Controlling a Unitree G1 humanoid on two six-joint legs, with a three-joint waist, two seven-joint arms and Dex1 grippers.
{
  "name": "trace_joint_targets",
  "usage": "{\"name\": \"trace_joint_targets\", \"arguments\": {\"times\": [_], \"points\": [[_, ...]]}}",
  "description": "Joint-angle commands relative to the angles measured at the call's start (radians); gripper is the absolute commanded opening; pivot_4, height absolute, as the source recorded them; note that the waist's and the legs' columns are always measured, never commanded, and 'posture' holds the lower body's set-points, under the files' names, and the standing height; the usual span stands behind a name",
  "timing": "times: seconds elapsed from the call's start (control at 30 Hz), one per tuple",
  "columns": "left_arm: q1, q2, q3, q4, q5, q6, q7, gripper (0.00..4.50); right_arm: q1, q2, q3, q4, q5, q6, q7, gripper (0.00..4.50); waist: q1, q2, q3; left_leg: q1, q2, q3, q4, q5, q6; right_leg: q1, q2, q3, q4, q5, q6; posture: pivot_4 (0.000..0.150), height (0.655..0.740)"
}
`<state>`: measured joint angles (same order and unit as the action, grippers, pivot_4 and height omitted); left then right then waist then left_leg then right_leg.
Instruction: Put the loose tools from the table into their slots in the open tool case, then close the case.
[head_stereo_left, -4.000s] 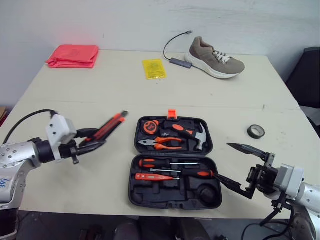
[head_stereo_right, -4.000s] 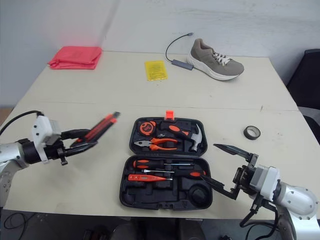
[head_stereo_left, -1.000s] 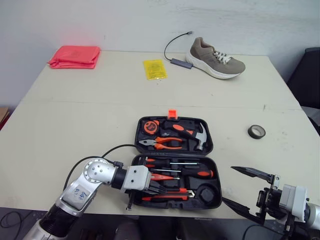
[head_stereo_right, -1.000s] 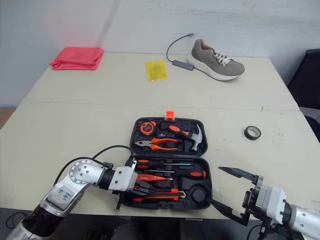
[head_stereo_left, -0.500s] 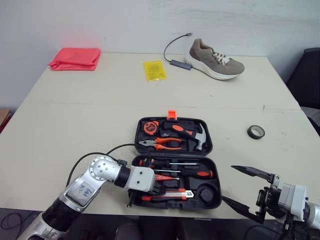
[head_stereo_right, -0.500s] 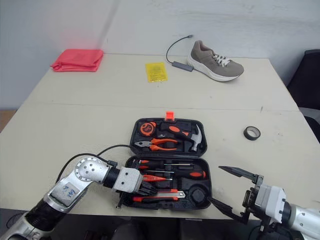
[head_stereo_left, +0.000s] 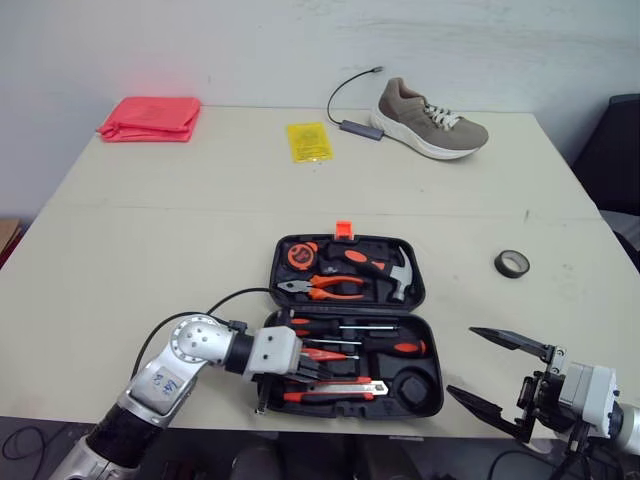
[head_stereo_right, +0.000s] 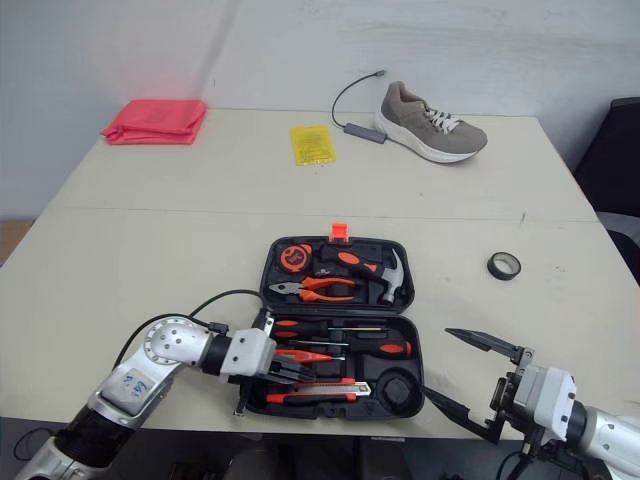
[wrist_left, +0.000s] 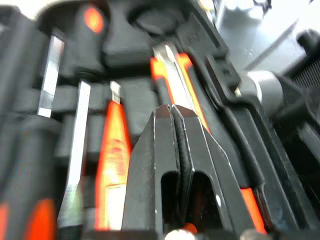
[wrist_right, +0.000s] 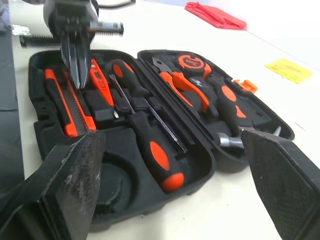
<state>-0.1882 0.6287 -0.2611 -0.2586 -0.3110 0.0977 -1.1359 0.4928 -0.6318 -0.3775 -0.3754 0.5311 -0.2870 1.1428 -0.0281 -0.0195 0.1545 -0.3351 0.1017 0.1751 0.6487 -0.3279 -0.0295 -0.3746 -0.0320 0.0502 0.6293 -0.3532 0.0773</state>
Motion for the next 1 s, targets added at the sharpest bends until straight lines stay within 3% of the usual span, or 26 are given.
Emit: {"name": "trace_joint_targets", "arguments": {"times": [0.03,0.1,0.2,0.3,0.33,0.7,0.87,1.0], "points": [[0.011,0.025,0.144,-0.060,-0.126,0.077,0.032,0.55,0.016,0.003,-0.096,0.028,0.027,-0.026,-0.020,4.50,0.000,0.000,0.000,0.000,0.000,0.000,0.000,0.000,0.000,0.000,0.000,0.000,0.000,0.000,0.000,0.150,0.7400],[0.029,0.062,0.216,-0.061,-0.161,0.112,0.035,1.26,0.025,0.004,-0.137,0.045,0.033,-0.024,-0.028,4.50,-0.002,0.000,0.000,0.000,0.000,0.000,0.000,0.000,0.000,0.000,0.000,0.000,0.000,0.000,0.000,0.150,0.7400],[0.056,0.112,0.335,-0.018,-0.183,0.132,0.052,2.67,0.033,0.005,-0.211,0.075,0.051,-0.011,-0.055,4.50,-0.003,0.000,0.001,0.001,0.000,0.000,-0.001,0.000,-0.001,0.000,0.001,0.000,0.000,0.000,0.000,0.150,0.7400],[0.058,0.187,0.468,0.118,-0.114,0.072,0.090,4.17,0.045,-0.020,-0.307,0.155,0.044,-0.028,-0.050,4.50,-0.003,0.000,0.002,0.001,0.000,0.000,-0.001,0.000,-0.001,0.000,0.001,0.000,0.000,0.000,0.000,0.150,0.7400],[0.053,0.203,0.509,0.166,-0.107,0.066,0.112,4.44,0.049,-0.029,-0.333,0.184,0.044,-0.026,-0.045,4.50,-0.003,-0.001,0.002,0.001,0.000,0.000,-0.001,0.000,-0.001,0.000,0.001,0.000,-0.001,0.000,-0.001,0.150,0.7400],[0.115,0.282,0.764,0.722,-0.043,-0.165,0.190,4.44,-0.037,-0.085,-0.517,0.665,-0.015,-0.170,-0.092,4.50,-0.015,-0.004,0.005,0.000,-0.002,0.002,-0.003,-0.005,0.002,-0.002,-0.007,-0.006,-0.002,-0.002,-0.004,0.150,0.7400],[0.105,0.275,0.784,0.788,-0.047,-0.185,0.207,4.44,-0.019,-0.046,-0.509,0.697,-0.032,-0.166,-0.160,4.50,-0.013,-0.005,0.005,0.000,-0.003,0.002,-0.003,-0.005,0.002,-0.002,-0.010,-0.007,-0.001,-0.002,-0.003,0.150,0.7400],[0.086,0.237,0.757,0.709,-0.066,-0.169,0.210,4.44,-0.051,-0.043,-0.498,0.674,-0.038,-0.163,-0.205,4.50,-0.018,-0.003,0.005,0.000,-0.003,0.001,-0.004,-0.007,-0.003,-0.001,-0.010,-0.008,-0.001,-0.002,-0.003,0.150,0.7400]]}}
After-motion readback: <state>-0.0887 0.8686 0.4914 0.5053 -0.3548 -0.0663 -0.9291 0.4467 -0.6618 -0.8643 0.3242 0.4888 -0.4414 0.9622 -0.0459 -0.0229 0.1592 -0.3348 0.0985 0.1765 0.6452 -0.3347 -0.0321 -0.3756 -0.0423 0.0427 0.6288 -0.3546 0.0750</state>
